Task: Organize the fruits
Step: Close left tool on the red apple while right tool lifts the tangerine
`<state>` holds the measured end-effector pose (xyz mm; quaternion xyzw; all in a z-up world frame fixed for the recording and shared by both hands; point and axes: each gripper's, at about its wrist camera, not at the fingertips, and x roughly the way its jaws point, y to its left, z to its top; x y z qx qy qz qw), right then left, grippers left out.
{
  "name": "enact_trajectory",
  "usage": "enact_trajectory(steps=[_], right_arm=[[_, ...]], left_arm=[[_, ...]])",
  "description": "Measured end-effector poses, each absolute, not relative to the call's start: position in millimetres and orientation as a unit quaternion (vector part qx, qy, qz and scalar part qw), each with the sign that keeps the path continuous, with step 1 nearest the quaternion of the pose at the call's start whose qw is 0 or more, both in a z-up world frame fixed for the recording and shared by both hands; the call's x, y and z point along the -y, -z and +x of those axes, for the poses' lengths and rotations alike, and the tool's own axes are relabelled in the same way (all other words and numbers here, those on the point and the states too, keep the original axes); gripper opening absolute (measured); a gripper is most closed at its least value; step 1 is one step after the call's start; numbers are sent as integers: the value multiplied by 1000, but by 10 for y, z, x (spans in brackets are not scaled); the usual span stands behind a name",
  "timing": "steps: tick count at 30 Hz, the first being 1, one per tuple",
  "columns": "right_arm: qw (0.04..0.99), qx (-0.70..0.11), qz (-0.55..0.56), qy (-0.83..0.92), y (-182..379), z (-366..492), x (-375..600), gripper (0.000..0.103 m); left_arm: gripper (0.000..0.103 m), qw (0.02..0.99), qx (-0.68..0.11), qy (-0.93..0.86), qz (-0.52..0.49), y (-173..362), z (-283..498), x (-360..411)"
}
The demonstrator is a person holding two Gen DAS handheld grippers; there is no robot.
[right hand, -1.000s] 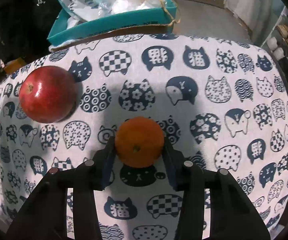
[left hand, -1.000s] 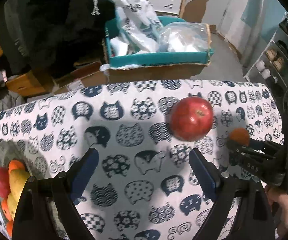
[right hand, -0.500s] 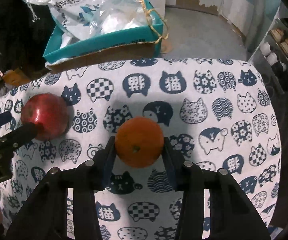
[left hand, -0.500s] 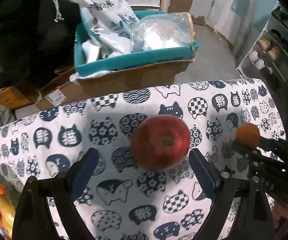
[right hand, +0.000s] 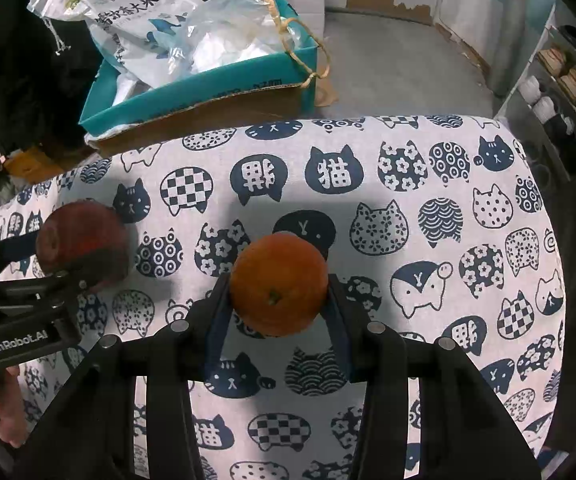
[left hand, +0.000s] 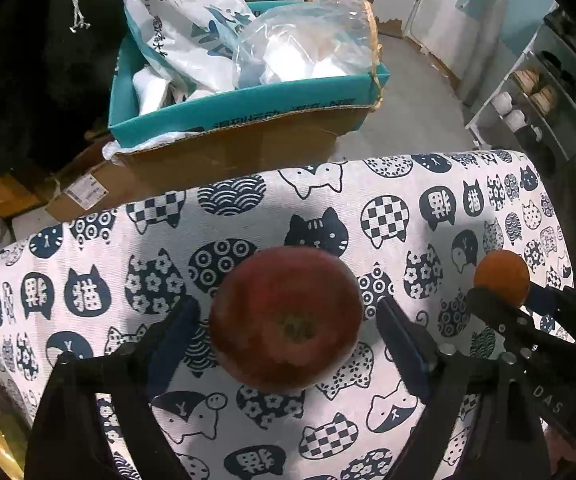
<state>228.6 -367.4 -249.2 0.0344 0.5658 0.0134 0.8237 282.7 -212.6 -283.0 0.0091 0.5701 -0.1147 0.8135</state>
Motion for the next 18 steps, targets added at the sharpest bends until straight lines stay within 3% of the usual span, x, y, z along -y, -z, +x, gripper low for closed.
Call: enact_trajectory(steps=[4,18], right_arm=[[825,-564,36,-16,2473,2292,3647,44],[837,-546,23,-17,2296,2190,3575,44]], left_arm=[[75,810,-575,114,8,2870,2842,2133],[75,831,-545,111,9,2674,2639,2006]])
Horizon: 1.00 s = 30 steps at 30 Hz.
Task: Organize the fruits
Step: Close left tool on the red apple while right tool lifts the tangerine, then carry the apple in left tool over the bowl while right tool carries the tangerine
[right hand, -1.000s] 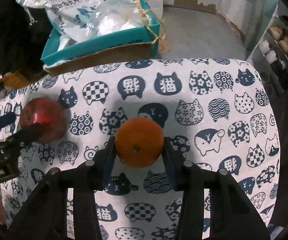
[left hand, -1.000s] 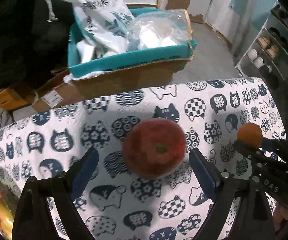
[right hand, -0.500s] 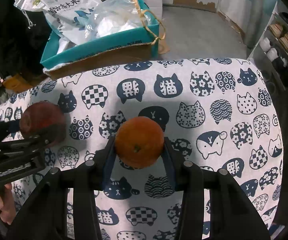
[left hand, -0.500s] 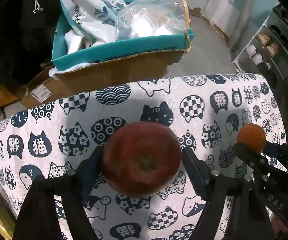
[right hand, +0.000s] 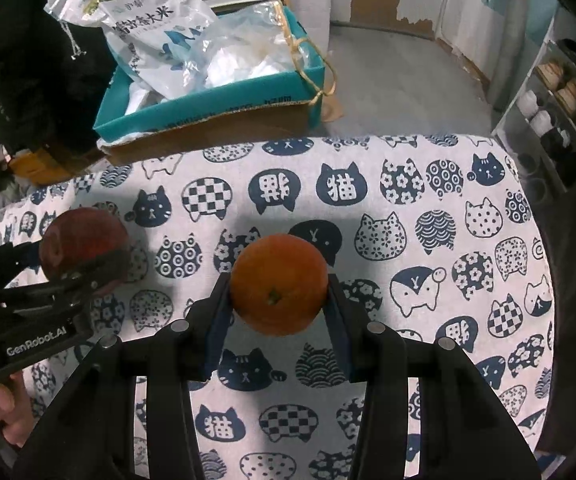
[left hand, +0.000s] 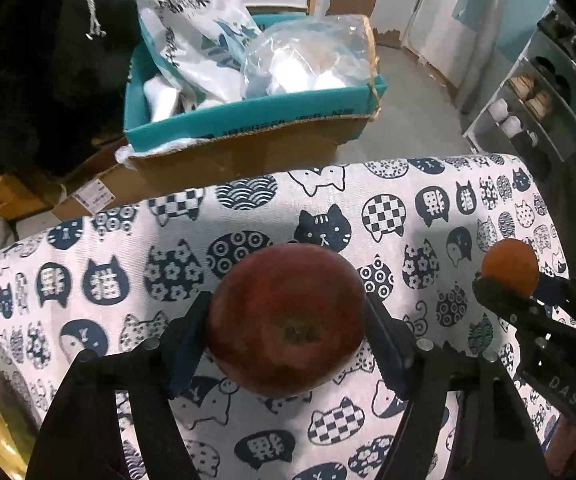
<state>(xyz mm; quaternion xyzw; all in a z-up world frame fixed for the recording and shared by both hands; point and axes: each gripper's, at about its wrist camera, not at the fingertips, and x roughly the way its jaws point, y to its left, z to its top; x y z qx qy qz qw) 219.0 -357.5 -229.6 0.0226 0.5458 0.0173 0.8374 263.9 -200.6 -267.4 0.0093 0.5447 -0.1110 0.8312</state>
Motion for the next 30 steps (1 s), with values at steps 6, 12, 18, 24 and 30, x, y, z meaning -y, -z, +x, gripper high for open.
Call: enact_trajectory(steps=[6,12,18,24,30], right_arm=[[846,-532,17,-23,2132,2087,3478,43],[857,-515,8,-32,1907,1936,3360,43],[867,-496,2,-43,1646,1759,3223,43],[877,-476,-5,-61,1372,1574,3034,43],[887,-454,-8,-83,1101,1387,2843,43]], left_arm=[[75,841,-531,104,1,2485,2503,1850],[75,851,-516,96,-5,2267,2277,1661],[75,861,-500,89,-16,2010,2046,1442],[75,874,-480,82,-9,1739,1794,1265],[75,882,-465,78,-11,1507,1539,1057]])
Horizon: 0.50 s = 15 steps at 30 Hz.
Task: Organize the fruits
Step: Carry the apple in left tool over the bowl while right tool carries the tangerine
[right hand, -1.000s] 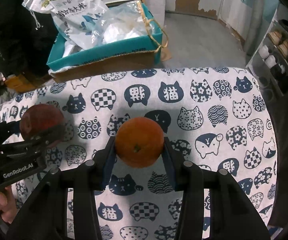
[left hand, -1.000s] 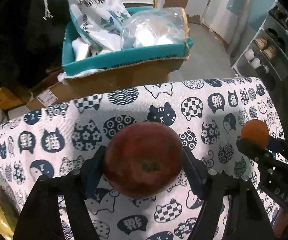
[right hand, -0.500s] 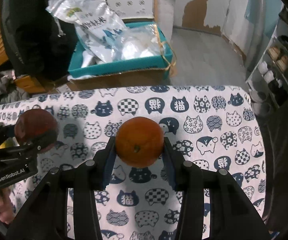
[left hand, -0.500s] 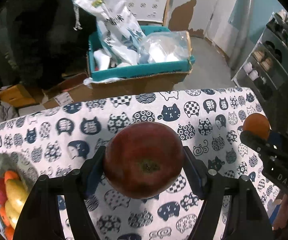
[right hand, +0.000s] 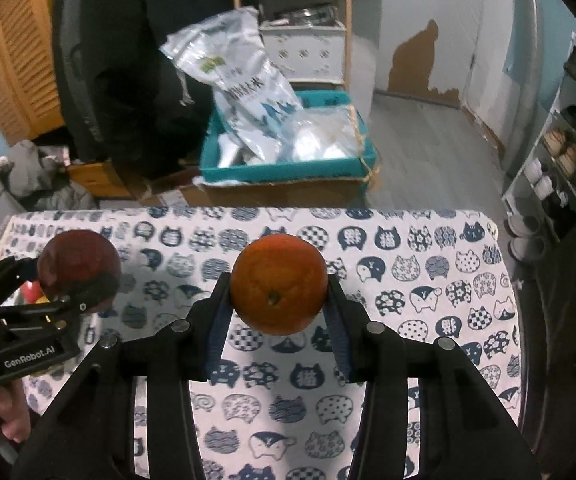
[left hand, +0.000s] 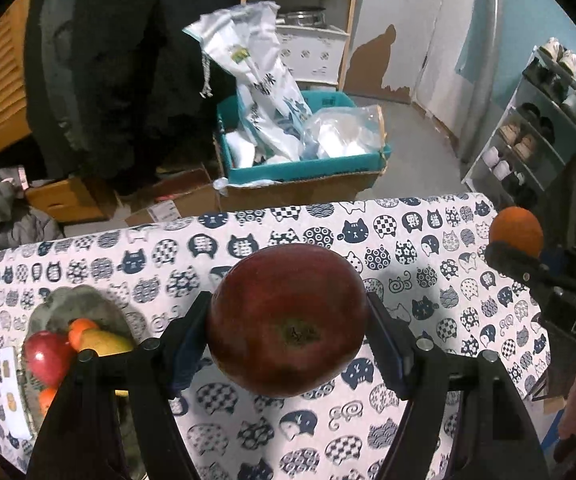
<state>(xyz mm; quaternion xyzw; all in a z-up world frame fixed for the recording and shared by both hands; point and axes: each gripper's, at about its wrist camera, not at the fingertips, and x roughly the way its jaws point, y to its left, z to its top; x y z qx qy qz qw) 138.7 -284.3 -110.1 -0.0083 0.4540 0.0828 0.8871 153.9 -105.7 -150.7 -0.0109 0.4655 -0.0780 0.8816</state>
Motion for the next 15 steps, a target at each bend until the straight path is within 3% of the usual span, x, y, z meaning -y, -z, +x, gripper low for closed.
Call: enact_trajectory(steps=[15], right_arm=[[896,-420,-25,-142,723,1065,2259,43]], left_arm=[[75,897,-438,45,-24,1125,976,354]])
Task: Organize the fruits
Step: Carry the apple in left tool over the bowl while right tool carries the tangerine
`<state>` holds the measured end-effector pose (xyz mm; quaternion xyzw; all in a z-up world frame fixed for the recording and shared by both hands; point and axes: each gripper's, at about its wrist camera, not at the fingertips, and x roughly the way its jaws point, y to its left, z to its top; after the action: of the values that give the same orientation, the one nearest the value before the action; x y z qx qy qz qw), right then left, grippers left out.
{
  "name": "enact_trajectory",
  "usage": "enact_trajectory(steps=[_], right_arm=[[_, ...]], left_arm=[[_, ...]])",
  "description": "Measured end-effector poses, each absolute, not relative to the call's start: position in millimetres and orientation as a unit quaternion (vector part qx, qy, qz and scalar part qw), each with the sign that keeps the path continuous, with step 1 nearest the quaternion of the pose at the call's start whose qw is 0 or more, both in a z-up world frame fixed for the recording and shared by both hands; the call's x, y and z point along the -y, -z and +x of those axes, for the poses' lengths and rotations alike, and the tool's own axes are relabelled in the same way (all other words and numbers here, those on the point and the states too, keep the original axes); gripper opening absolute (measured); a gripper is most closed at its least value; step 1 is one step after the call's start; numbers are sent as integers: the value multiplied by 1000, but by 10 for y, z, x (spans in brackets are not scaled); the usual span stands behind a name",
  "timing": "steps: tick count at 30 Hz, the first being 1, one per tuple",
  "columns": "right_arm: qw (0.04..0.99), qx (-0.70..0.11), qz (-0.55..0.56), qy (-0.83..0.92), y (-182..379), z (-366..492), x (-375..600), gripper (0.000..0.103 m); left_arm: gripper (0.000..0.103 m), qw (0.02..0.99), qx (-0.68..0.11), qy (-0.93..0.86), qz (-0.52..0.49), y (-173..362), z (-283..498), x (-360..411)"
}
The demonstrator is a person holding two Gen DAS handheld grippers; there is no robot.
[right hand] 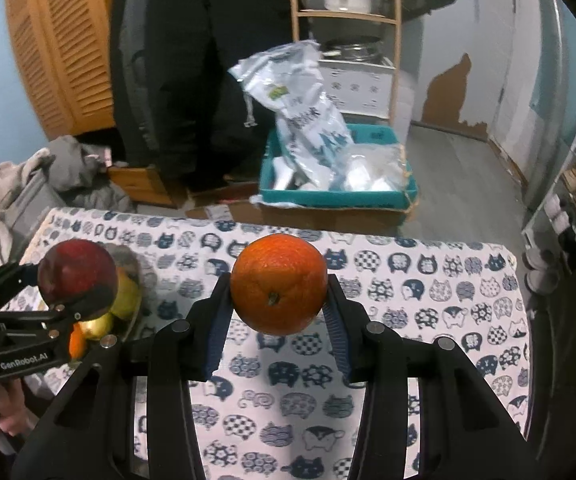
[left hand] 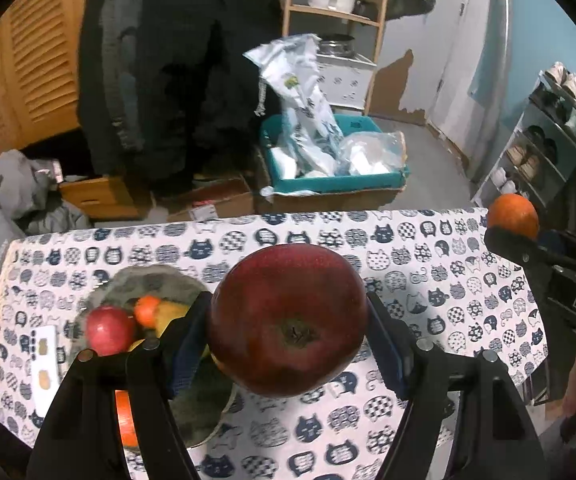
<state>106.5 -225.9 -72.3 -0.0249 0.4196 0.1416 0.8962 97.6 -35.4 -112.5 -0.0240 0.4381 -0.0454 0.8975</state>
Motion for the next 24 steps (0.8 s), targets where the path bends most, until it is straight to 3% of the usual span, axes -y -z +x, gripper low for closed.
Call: enact_trajectory(steps=[24], right_arm=[[846,-454,-73,-268,1093,958,712,43]], left_arm=[[75,879,-469,-49,-66,1564,654,-1062]])
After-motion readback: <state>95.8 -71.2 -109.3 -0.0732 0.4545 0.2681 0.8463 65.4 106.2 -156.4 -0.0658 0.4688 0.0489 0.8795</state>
